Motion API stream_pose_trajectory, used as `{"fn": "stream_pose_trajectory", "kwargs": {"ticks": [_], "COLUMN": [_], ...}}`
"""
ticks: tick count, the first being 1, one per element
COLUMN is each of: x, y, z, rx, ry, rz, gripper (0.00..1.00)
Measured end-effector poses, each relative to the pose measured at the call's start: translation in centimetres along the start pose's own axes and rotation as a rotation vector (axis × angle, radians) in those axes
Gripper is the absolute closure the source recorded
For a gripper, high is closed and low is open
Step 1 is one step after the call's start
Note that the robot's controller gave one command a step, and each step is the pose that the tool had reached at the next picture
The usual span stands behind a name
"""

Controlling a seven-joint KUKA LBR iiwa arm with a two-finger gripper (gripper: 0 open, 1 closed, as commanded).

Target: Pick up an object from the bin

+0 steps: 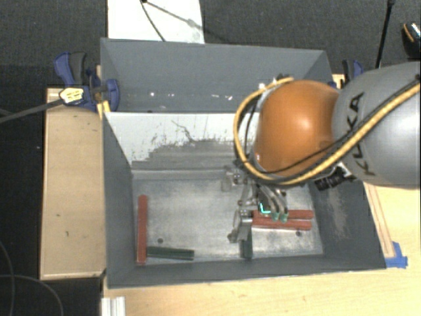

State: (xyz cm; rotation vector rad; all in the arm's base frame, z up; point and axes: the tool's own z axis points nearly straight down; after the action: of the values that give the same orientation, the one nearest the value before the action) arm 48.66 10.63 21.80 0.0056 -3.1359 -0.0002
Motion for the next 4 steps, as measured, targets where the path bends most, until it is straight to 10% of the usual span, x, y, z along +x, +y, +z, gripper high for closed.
{"fn": "stream_pose_trajectory", "kwargs": {"ticks": [2,3,4], "x": [-5.6,-2.3,-2.5], "y": [-10.3,-11.1,-11.1], "z": [1.5,15.2,14.7], "rx": [0.002,-0.001,0.000], "ry": [-0.012,0.000,-0.008], "rz": [-0.199,-0.342,-0.337], "gripper": [0.00,0.00,1.00]}}
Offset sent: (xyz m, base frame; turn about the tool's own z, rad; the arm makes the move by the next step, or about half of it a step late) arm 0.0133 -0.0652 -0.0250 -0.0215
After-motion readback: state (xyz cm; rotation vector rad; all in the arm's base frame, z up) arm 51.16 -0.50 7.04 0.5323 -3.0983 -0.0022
